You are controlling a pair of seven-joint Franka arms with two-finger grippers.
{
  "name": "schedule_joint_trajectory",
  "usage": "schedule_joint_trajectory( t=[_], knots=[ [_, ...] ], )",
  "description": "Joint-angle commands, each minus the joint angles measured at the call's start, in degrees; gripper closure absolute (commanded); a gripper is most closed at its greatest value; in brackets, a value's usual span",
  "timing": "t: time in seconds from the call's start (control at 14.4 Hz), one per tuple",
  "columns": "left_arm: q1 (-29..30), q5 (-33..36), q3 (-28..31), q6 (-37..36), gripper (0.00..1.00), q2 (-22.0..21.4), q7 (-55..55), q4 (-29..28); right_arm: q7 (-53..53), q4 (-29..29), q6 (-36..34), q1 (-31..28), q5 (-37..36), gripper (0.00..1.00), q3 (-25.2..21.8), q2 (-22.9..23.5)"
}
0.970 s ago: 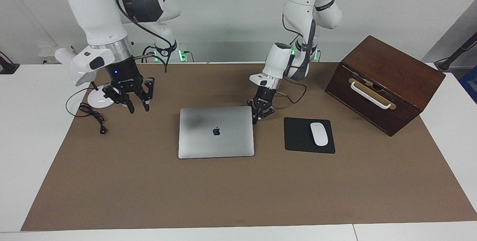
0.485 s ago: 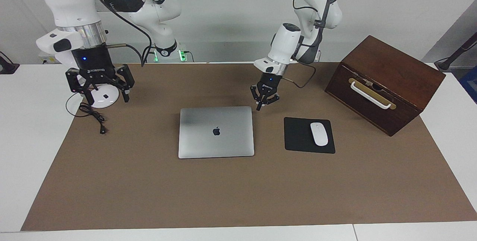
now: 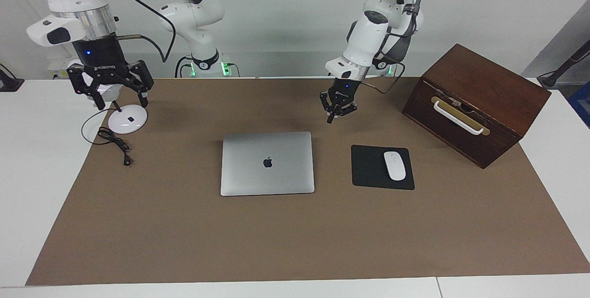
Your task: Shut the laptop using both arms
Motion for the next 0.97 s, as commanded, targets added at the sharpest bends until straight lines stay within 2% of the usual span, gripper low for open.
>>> schedule_joint_trajectory(
  t=[0.0,0.28,0.55,0.62,0.69,0.83,0.9],
  knots=[
    [3.41,0.21,-0.3,-13.22,1.0,-3.67,-0.3,5.07,2.31,-0.92,-6.04,-0.05,0.18,0.0,0.37,-2.76],
    [7.54,2.75,-0.38,-27.21,1.0,-3.85,0.14,14.03,4.33,-2.84,-13.25,-0.14,0.18,0.0,0.1,-5.39],
    [12.29,4.78,-0.39,-38.3,1.0,-3.94,0.75,21.07,7.42,-6.36,-13.44,-2.68,-0.88,0.0,0.1,-7.42],
    [13.52,5.05,-0.3,-40.06,1.0,-4.02,1.28,22.22,7.33,-7.32,-13.01,-5.65,-0.88,0.0,1.23,-7.68],
    [15.36,5.14,-0.3,-41.64,1.0,-3.94,2.24,23.36,6.89,-7.85,-12.65,-9.94,-0.88,0.0,5.25,-7.69],
    [19.75,5.14,-0.3,-45.76,1.0,-3.5,4.88,26.43,6.8,-7.95,-12.56,-22.66,-0.88,0.0,17.62,-7.6],
    [22.12,5.14,-0.3,-48.31,1.0,-3.15,6.28,28.01,6.89,-7.95,-12.56,-27.34,-0.79,0.0,22.38,-7.6]
  ],
)
